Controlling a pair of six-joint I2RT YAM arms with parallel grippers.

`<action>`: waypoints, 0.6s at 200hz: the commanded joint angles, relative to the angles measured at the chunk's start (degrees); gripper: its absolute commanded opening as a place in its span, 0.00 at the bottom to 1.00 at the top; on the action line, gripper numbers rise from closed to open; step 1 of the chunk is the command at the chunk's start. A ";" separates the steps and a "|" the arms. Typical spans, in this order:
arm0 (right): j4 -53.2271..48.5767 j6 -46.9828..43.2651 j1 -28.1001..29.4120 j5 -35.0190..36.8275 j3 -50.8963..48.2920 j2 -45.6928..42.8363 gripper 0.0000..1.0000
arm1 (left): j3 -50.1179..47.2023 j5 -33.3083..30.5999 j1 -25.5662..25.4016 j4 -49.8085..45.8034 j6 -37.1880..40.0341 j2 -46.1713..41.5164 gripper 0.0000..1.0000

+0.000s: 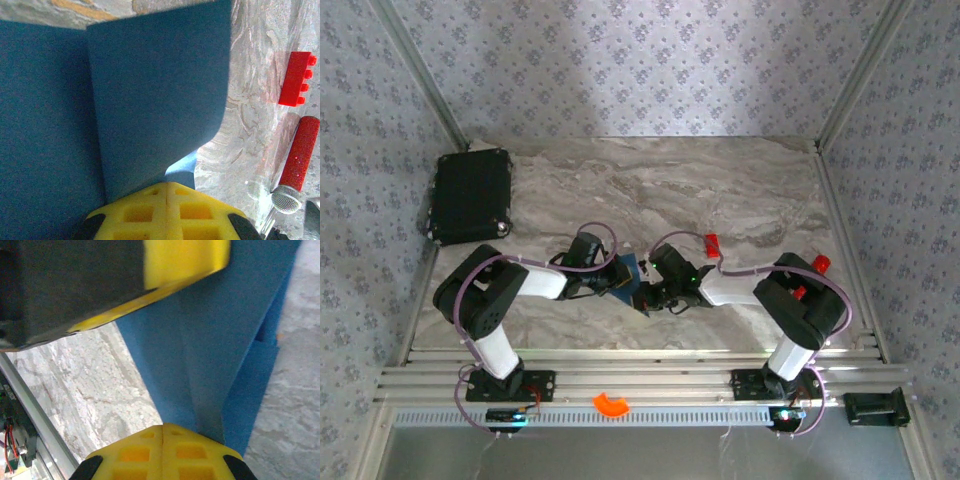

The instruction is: Fold a paper plane with a square sheet of paper (pick it up from the middle)

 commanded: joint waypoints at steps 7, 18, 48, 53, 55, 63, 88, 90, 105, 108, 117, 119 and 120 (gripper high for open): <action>-0.58 1.40 -0.08 -0.10 -3.69 0.66 0.00 | -1.44 -3.96 0.29 -6.73 1.95 2.51 0.03; 1.22 2.46 -0.05 -0.27 -5.94 0.22 0.00 | -1.43 -4.10 0.28 -6.85 2.08 2.50 0.03; 4.95 4.41 -0.09 -0.89 -9.94 -1.31 0.01 | -1.34 -4.06 0.28 -7.07 2.29 2.61 0.03; 5.46 4.58 -0.07 -1.12 -10.40 -1.53 0.01 | -1.34 -4.10 0.28 -7.13 2.30 2.68 0.03; 5.69 4.65 -0.03 -1.25 -10.63 -1.62 0.01 | -1.30 -4.14 0.22 -7.13 2.30 2.68 0.03; 6.58 4.97 -0.10 -1.62 -11.45 -2.06 0.02 | -1.32 -4.16 0.28 -7.08 2.29 2.68 0.03; 6.63 5.19 0.35 -1.20 -13.46 -4.34 0.03 | -1.52 -4.27 0.27 -7.20 2.19 2.68 0.03; 6.56 5.13 0.40 -1.23 -13.55 -4.54 0.03 | -1.50 -4.29 0.28 -7.17 2.14 2.68 0.03; 5.73 4.60 0.81 -0.87 -14.56 -6.04 0.03 | -1.52 -4.41 0.28 -7.18 2.06 2.64 0.03; 5.24 4.49 0.98 -0.69 -14.64 -6.25 0.03 | -1.52 -4.41 0.26 -7.19 2.03 2.60 0.03; 3.49 3.96 1.40 -0.17 -14.97 -6.99 0.03 | -1.56 -4.41 0.28 -7.18 2.02 2.60 0.03; 3.22 3.83 1.50 -0.05 -15.05 -7.22 0.03 | -1.53 -4.41 0.24 -7.19 2.03 2.60 0.03; 3.03 3.80 1.53 0.02 -15.08 -7.35 0.03 | -1.52 -4.41 0.26 -7.16 2.03 2.60 0.03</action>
